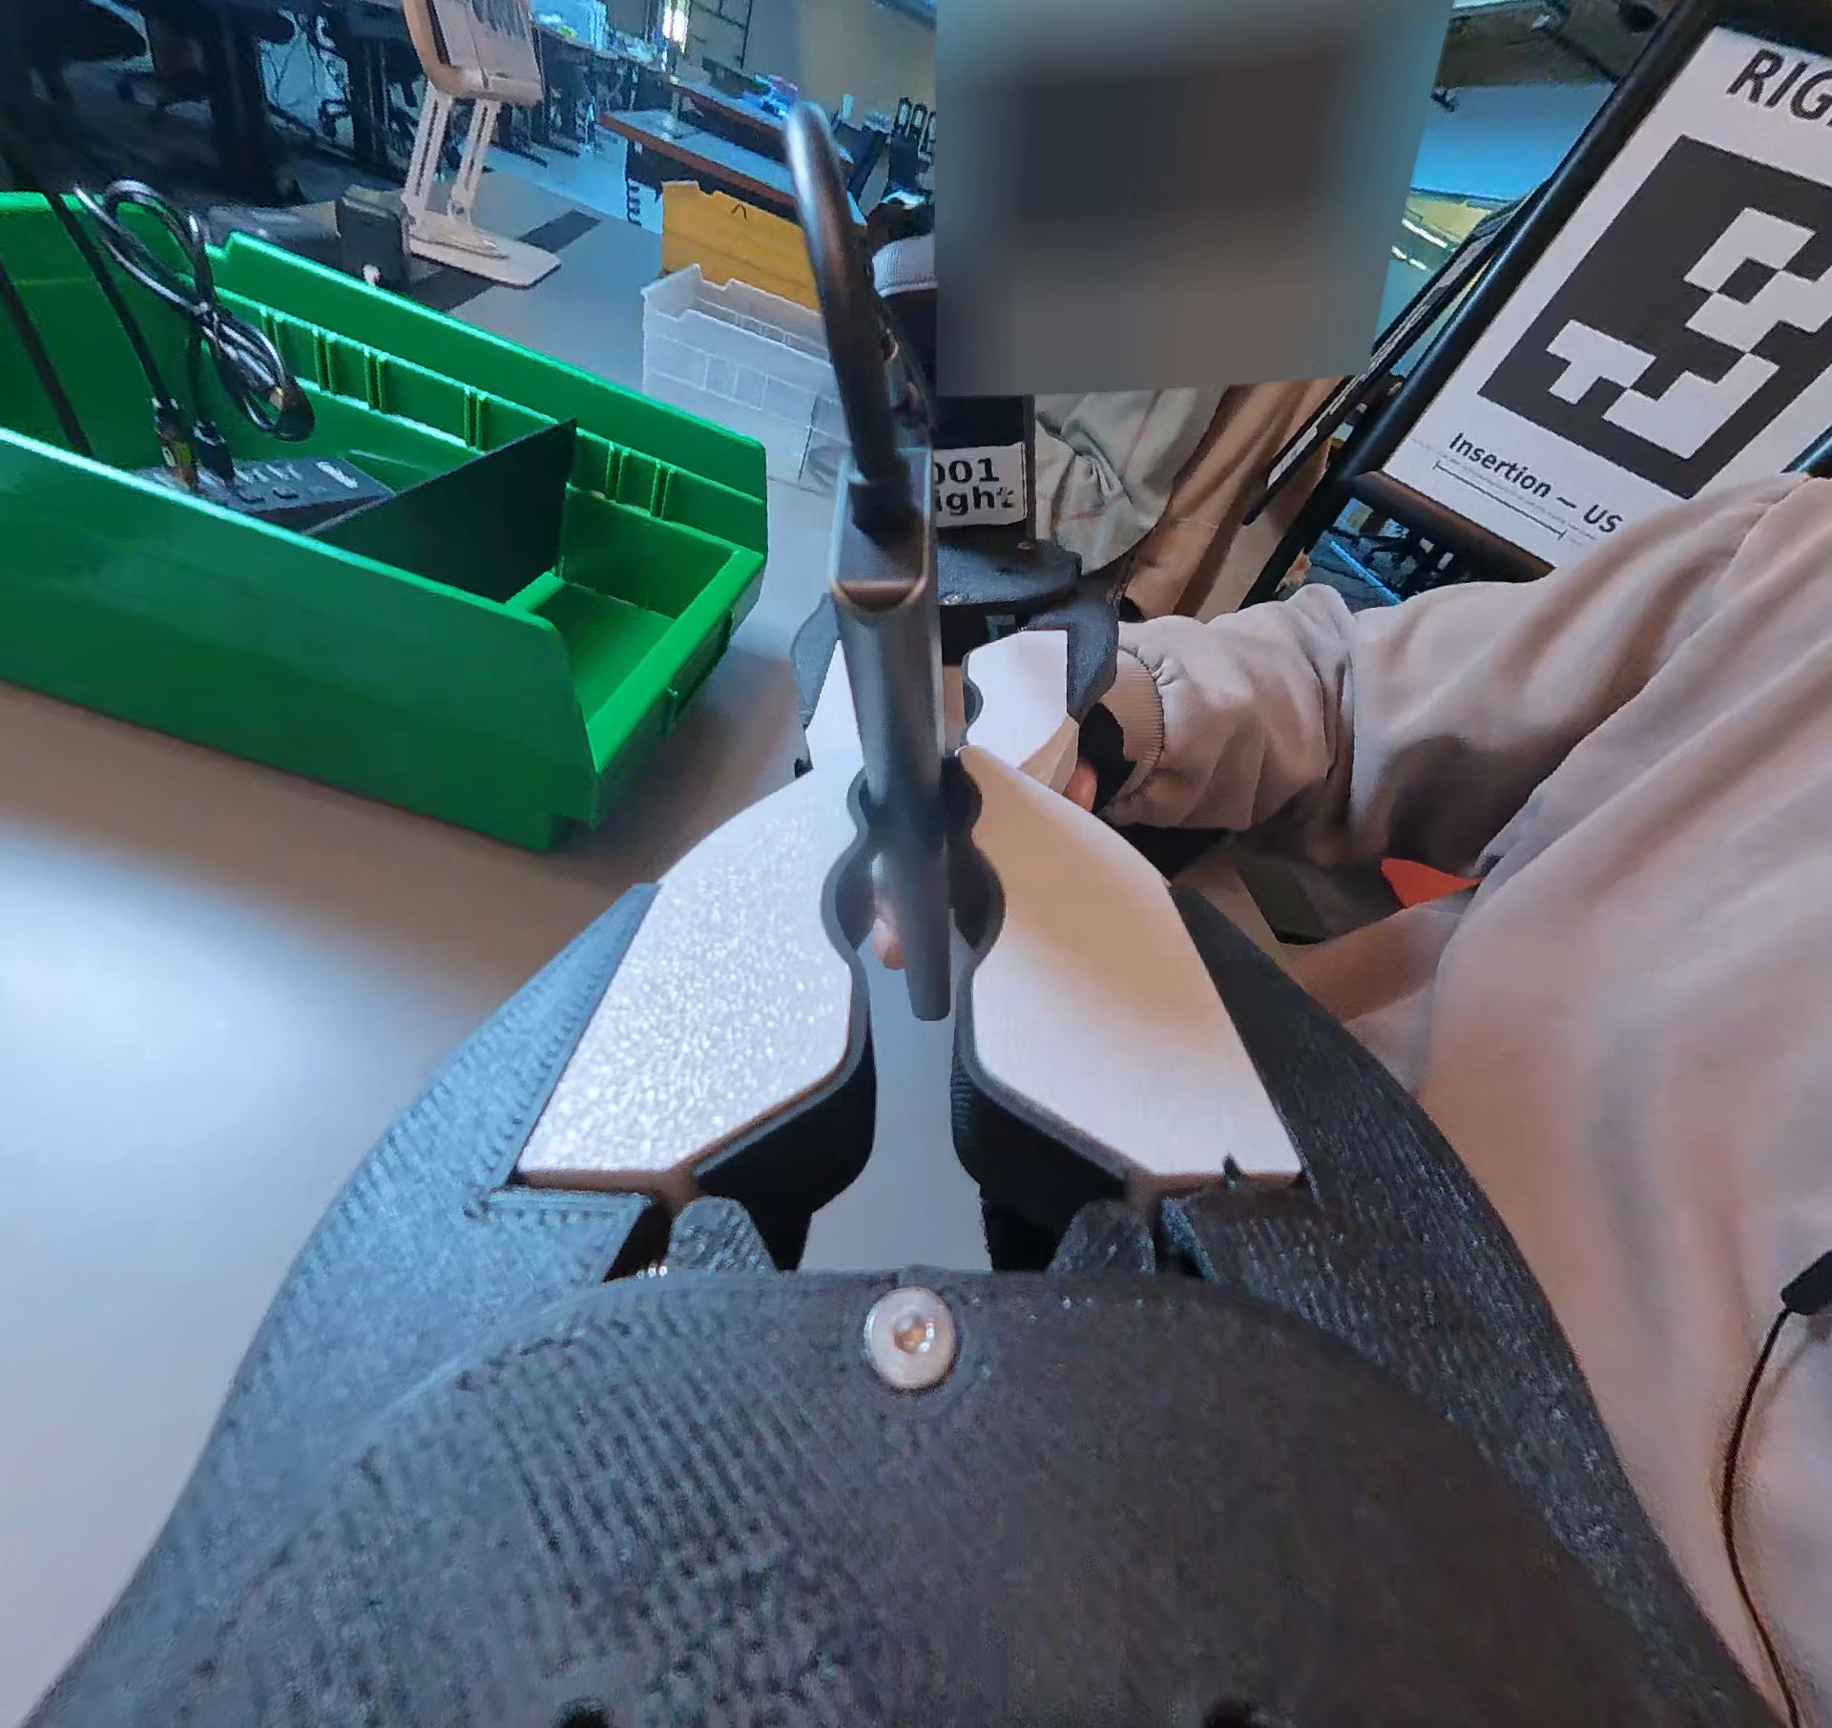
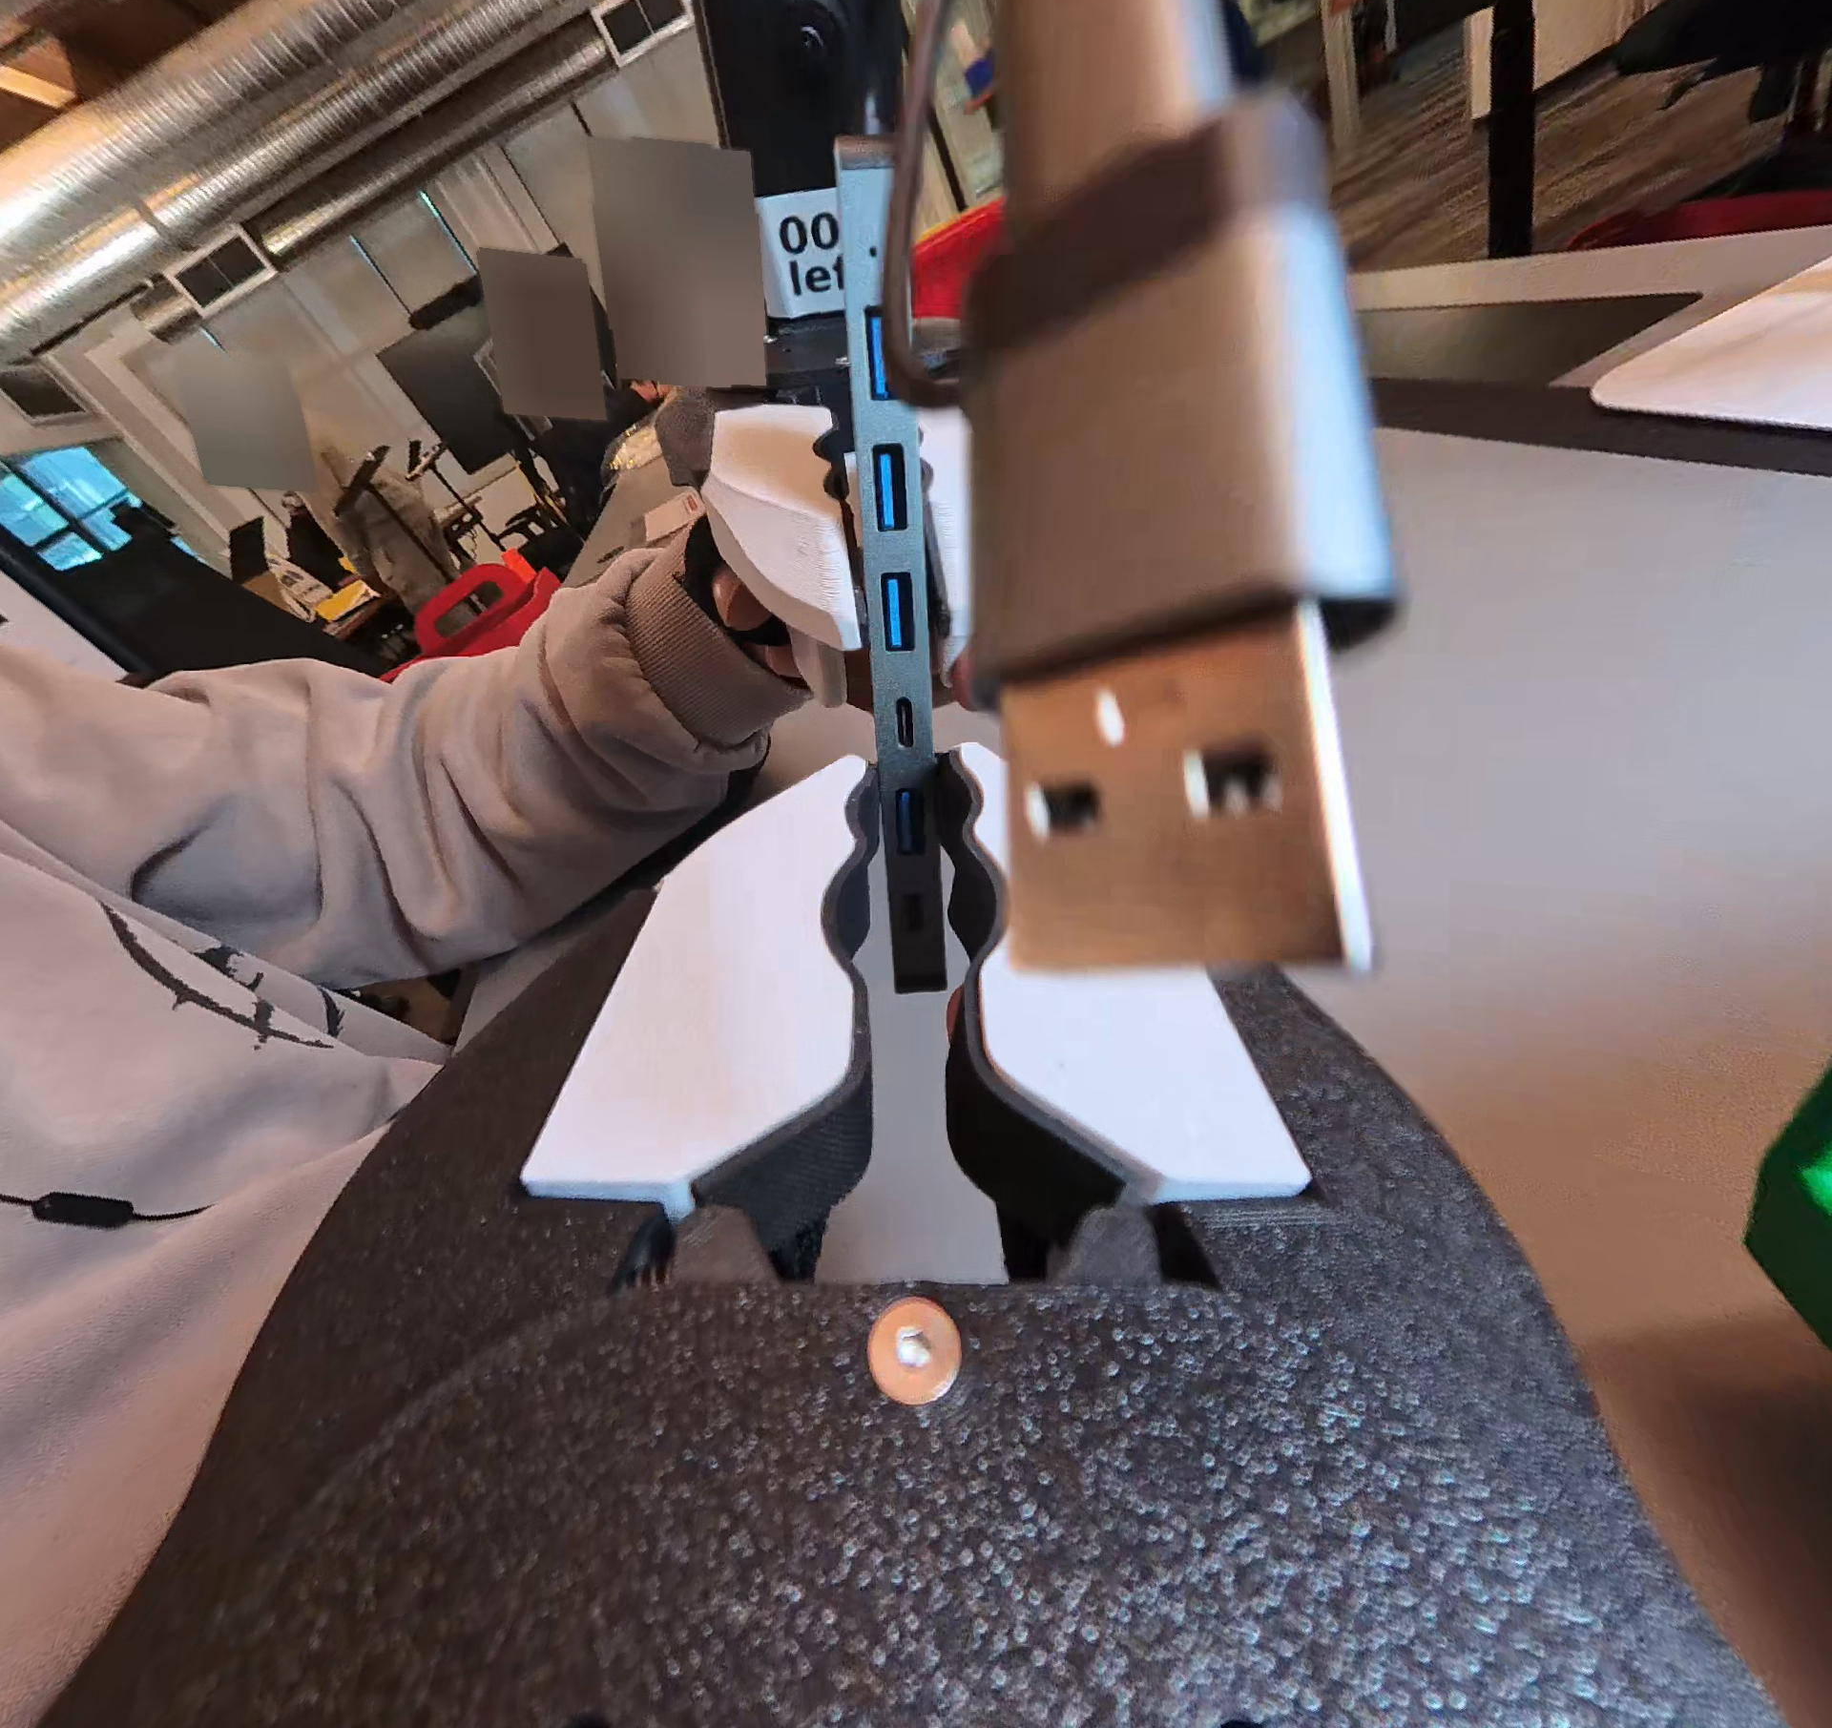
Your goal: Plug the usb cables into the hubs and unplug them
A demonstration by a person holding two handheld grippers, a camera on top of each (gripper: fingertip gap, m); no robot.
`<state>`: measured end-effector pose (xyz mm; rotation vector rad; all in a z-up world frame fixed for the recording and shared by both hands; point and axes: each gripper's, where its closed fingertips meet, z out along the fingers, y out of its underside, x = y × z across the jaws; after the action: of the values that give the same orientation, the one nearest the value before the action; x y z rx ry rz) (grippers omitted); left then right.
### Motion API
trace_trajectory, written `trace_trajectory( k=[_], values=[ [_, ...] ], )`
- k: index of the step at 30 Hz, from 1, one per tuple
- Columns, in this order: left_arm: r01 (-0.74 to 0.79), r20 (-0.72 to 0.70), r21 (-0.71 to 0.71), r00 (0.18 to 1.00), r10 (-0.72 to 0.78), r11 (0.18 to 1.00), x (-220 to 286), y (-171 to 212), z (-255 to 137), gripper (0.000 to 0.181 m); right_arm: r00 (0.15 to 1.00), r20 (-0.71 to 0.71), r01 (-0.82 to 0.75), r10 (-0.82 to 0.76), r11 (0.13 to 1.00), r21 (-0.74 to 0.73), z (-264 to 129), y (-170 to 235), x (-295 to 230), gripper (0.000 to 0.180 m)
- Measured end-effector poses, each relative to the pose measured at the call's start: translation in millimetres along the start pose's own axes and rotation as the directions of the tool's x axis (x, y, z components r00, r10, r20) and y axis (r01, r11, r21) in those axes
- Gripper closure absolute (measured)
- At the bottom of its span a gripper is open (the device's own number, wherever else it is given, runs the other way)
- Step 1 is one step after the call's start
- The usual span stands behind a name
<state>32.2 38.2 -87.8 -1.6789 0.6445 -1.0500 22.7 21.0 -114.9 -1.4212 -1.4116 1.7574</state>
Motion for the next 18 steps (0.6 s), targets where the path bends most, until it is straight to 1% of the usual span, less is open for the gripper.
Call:
trace_trajectory(
  k=[2, 4, 6, 8, 10, 11, 12, 13, 14, 15, 16, 18],
  values=[
    [-0.008, 0.005, 0.04, 1.0, 0.008, 0.999, 0.6, -7.2, -0.8, 0.169, 1.0, 0.001, 0.0, 0.0, 0.999, 0.044, -2.1, -5.9, 0.1, 0.168],
    [-0.015, 0.004, 0.137, 1.0, 0.015, 0.991, 1.1, -21.9, -6.8, 0.169, 1.0, -0.003, 0.003, -0.003, 0.994, 0.105, -6.7, -12.8, 1.7, 0.167],
    [-0.043, -0.029, 0.303, 0.998, 0.055, 0.952, 8.1, -45.2, -22.2, 0.169, 0.999, -0.014, 0.031, -0.029, 0.989, 0.143, -9.6, -16.1, 3.4, 0.15],
    [-0.056, -0.037, 0.452, 0.996, 0.082, 0.89, 13.1, -65.3, -40.2, 0.17, 0.998, -0.012, 0.063, -0.062, 0.986, 0.153, -6.3, -16.7, -0.8, 0.131],
    [-0.041, -0.07, 0.539, 0.993, 0.094, 0.841, 19.3, -74.2, -49.3, 0.169, 0.993, -0.019, 0.122, -0.12, 0.976, 0.18, 0.4, -19.7, -11.1, 0.12],
    [-0.031, -0.088, 0.561, 0.991, 0.097, 0.827, 21.9, -74.1, -48.2, 0.169, 0.987, -0.039, 0.162, -0.157, 0.966, 0.201, 3.5, -22.9, -16.1, 0.119],
    [-0.021, -0.102, 0.568, 0.99, 0.096, 0.823, 23.2, -71.3, -43.5, 0.169, 0.979, -0.069, 0.202, -0.191, 0.953, 0.226, 5.9, -28.1, -19.7, 0.12],
    [-0.012, -0.118, 0.56, 0.989, 0.094, 0.828, 24.3, -66.2, -35.7, 0.169, 0.97, -0.1, 0.239, -0.22, 0.937, 0.256, 6.5, -35.5, -22.5, 0.126],
    [-0.004, -0.133, 0.54, 0.987, 0.09, 0.841, 24.9, -59.6, -26.9, 0.17, 0.962, -0.123, 0.271, -0.246, 0.918, 0.291, 5.0, -44.1, -25.7, 0.137],
    [-0.004, -0.141, 0.519, 0.986, 0.09, 0.855, 25.1, -53.7, -19.5, 0.169, 0.953, -0.139, 0.299, -0.268, 0.903, 0.307, 2.5, -51.1, -27.9, 0.157],
    [-0.005, -0.139, 0.507, 0.986, 0.087, 0.862, 23.6, -51.1, -16.5, 0.168, 0.941, -0.172, 0.33, -0.29, 0.899, 0.287, -0.5, -54.0, -25.3, 0.168],
    [-0.047, -0.086, 0.431, 0.992, 0.093, 0.901, 13.8, -43.7, -15.4, 0.163, 0.901, -0.228, 0.416, -0.37, 0.885, 0.209, -6.8, -53.3, -18.5, 0.169]
  ],
)
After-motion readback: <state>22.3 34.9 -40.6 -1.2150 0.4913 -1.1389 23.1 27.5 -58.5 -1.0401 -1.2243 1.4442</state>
